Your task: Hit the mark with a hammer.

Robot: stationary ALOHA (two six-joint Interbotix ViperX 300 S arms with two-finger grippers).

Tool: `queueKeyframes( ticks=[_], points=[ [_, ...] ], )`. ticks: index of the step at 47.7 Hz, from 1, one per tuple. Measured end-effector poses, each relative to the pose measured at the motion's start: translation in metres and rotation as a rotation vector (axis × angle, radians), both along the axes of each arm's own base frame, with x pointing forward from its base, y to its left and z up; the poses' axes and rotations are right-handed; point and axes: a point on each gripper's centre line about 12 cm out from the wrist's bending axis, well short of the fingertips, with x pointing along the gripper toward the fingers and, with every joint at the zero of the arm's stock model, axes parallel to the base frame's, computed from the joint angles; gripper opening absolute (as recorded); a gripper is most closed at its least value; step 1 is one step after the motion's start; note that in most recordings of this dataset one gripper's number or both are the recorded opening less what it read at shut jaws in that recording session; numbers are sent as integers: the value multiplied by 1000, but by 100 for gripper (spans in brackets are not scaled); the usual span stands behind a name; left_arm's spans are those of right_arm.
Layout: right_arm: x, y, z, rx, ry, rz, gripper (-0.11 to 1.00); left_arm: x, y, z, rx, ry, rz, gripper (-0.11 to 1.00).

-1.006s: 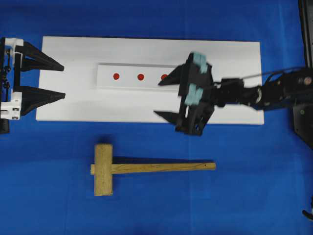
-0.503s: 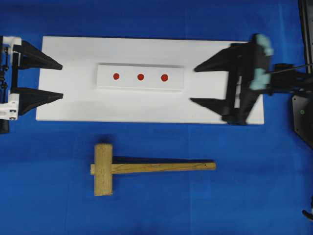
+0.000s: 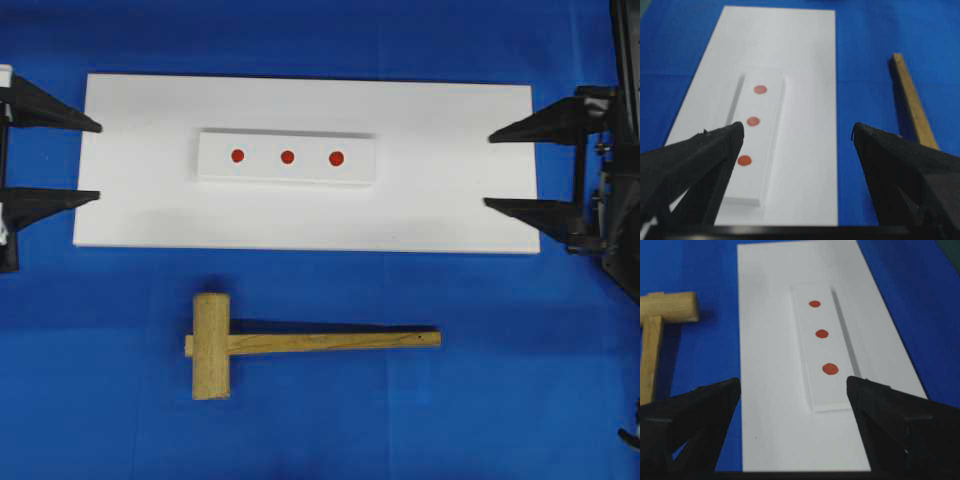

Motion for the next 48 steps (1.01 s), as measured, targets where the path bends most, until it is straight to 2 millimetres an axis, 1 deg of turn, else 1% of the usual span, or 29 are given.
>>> queueKeyframes(
  ticks=[8, 16, 22, 35, 48],
  points=[
    [-16, -1, -11, -4, -16, 5, 86, -11, -1, -3, 6, -7, -2, 88],
    [-27, -1, -24, -4, -13, 6, 86, -18, -1, -8, 10, -9, -3, 88],
    [-33, -2, -28, -5, -25, 5, 86, -21, -2, -12, 7, -1, -2, 88],
    [-37, -2, -30, -4, -41, 5, 86, -25, -2, -18, 6, -1, -2, 88],
    [-37, -2, -30, -4, -41, 5, 86, -27, -2, -17, 9, -9, -3, 88]
  ],
)
